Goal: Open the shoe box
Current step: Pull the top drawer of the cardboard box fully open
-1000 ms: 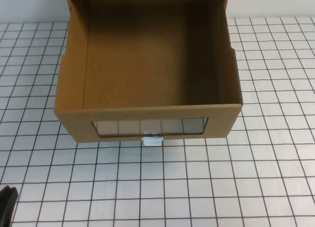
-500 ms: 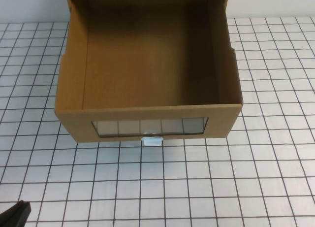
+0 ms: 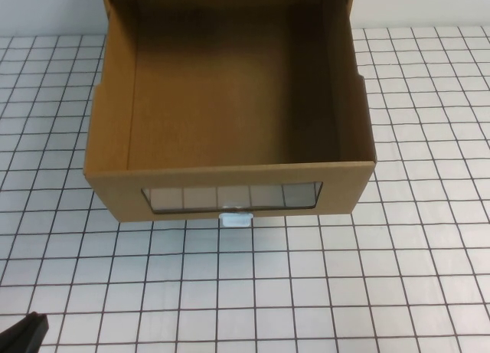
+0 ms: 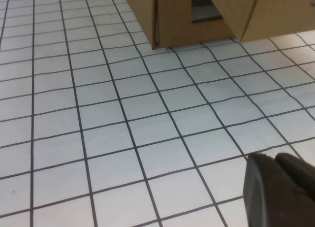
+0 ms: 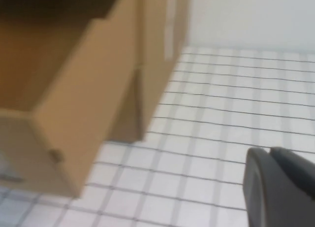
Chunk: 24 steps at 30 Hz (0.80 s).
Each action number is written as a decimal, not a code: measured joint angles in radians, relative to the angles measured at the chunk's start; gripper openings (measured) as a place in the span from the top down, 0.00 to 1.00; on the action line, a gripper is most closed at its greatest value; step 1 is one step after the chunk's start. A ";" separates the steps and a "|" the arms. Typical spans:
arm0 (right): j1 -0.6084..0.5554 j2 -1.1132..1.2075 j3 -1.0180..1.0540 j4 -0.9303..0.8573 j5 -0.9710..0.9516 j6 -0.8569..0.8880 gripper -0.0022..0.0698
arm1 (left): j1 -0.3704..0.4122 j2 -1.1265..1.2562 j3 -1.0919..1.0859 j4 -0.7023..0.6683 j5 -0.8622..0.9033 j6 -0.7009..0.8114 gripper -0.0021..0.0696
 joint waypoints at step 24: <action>-0.340 -0.628 0.447 0.029 -0.026 0.002 0.99 | 0.000 0.000 0.000 0.000 0.004 0.000 0.97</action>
